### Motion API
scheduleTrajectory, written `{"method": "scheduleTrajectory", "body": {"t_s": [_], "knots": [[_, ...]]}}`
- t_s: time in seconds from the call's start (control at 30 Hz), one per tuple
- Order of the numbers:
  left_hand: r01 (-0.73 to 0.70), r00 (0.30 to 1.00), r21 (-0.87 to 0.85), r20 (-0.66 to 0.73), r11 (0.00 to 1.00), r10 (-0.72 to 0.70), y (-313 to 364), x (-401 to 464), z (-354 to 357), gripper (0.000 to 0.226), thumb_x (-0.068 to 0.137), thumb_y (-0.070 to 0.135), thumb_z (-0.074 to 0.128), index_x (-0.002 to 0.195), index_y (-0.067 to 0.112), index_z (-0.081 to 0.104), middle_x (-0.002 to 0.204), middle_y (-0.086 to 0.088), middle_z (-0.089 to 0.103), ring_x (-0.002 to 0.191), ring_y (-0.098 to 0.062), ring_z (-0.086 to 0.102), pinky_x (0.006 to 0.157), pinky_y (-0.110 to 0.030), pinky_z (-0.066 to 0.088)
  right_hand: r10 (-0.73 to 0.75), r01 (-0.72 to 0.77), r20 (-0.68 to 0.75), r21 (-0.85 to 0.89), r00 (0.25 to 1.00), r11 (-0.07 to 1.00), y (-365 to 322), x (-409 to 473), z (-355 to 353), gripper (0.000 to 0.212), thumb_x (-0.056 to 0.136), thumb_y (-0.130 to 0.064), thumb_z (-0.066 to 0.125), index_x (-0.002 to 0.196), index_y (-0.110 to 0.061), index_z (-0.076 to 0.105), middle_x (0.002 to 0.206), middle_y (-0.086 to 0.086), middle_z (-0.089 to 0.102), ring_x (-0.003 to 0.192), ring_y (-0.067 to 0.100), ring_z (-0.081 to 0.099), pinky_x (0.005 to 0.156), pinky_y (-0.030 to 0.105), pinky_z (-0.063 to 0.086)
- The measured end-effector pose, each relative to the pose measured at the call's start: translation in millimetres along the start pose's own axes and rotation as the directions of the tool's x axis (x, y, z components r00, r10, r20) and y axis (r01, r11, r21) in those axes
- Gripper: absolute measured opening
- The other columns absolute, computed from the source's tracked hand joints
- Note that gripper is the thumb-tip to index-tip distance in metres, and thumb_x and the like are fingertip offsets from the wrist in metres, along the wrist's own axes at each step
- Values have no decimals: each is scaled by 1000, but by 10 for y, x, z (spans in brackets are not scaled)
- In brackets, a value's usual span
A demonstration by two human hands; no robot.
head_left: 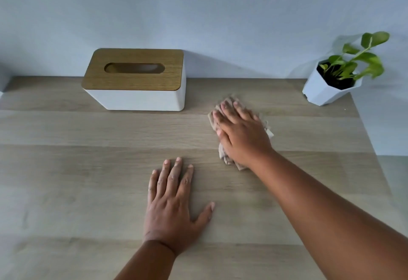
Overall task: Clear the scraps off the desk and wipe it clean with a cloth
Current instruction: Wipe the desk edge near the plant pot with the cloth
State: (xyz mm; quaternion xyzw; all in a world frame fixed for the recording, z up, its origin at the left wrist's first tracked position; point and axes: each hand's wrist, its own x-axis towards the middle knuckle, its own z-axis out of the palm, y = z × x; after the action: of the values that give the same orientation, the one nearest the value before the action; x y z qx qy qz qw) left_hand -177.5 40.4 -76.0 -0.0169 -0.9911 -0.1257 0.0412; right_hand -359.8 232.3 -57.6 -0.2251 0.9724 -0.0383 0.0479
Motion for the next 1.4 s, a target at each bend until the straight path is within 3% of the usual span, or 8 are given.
{"method": "scheduleTrajectory", "body": {"t_s": [0.17, 0.4, 0.57, 0.73, 0.9, 1.07, 1.3, 1.4], "knots": [[-6, 1000, -9, -6, 1000, 6, -1, 4, -5, 94, 82, 76, 57, 154, 16, 46, 166, -10, 33, 158, -29, 18, 124, -58, 22, 161, -161, -16, -6, 987, 987, 326, -413, -1, 61, 100, -46, 27, 158, -27, 36, 169, 1, 26, 156, 27, 20, 119, 50, 29], [0, 1000, -11, -4, 1000, 0, 1, 7, 5, 94, 82, 76, 56, 154, 16, 46, 167, -9, 31, 159, -29, 17, 123, -59, 23, 399, -398, -23, 44, 917, 916, 166, 443, -46, 59, 100, -38, 34, 157, -21, 34, 169, 11, 22, 155, 40, 14, 121, 55, 24], [9, 1000, -10, 3, 1000, -9, -3, 6, 5, 94, 81, 75, 57, 154, 17, 46, 167, -8, 31, 159, -29, 17, 123, -60, 24, 233, -231, -21, 59, 972, 971, -165, 712, -74, 58, 98, -41, 36, 153, -24, 40, 169, 8, 25, 154, 40, 20, 119, 53, 26], [2, 1000, -9, -4, 1000, -2, 2, 4, -13, 94, 82, 76, 56, 153, 16, 46, 167, -9, 32, 158, -29, 18, 122, -60, 25, -6, 5, 16, 41, 1000, 999, -269, 126, -6, 65, 96, -42, 27, 157, -23, 37, 168, 4, 27, 155, 32, 23, 121, 53, 25], [0, 1000, -12, -5, 1000, -1, 10, 1, -28, 93, 83, 75, 56, 153, 16, 46, 167, -9, 32, 158, -30, 18, 122, -60, 25, 192, -191, -20, 48, 981, 981, 97, -82, 0, 64, 98, -42, 25, 158, -23, 35, 170, 2, 22, 157, 27, 19, 125, 49, 20], [4, 1000, -10, 7, 1000, -4, 9, 3, -9, 95, 81, 76, 58, 153, 16, 46, 167, -9, 31, 158, -30, 19, 122, -60, 25, 368, -363, -43, 90, 929, 927, -96, 496, -58, 59, 97, -33, 41, 155, -22, 38, 168, 7, 25, 155, 38, 18, 123, 54, 20], [5, 1000, -13, 8, 1000, -5, 1, 2, 0, 94, 81, 75, 58, 154, 16, 45, 168, -8, 30, 158, -30, 18, 122, -60, 26, 205, -202, -28, 88, 978, 975, -550, 879, -92, 56, 96, -34, 43, 151, -24, 43, 167, 8, 28, 153, 40, 22, 121, 53, 23], [4, 1000, -6, 25, 1000, -4, 2, 7, -9, 95, 82, 76, 56, 155, 16, 44, 168, -9, 29, 158, -30, 18, 122, -61, 26, 21, -21, -3, 45, 1000, 999, -468, 551, -57, 59, 98, -36, 38, 156, -25, 38, 169, 5, 25, 155, 35, 21, 122, 52, 23]]}}
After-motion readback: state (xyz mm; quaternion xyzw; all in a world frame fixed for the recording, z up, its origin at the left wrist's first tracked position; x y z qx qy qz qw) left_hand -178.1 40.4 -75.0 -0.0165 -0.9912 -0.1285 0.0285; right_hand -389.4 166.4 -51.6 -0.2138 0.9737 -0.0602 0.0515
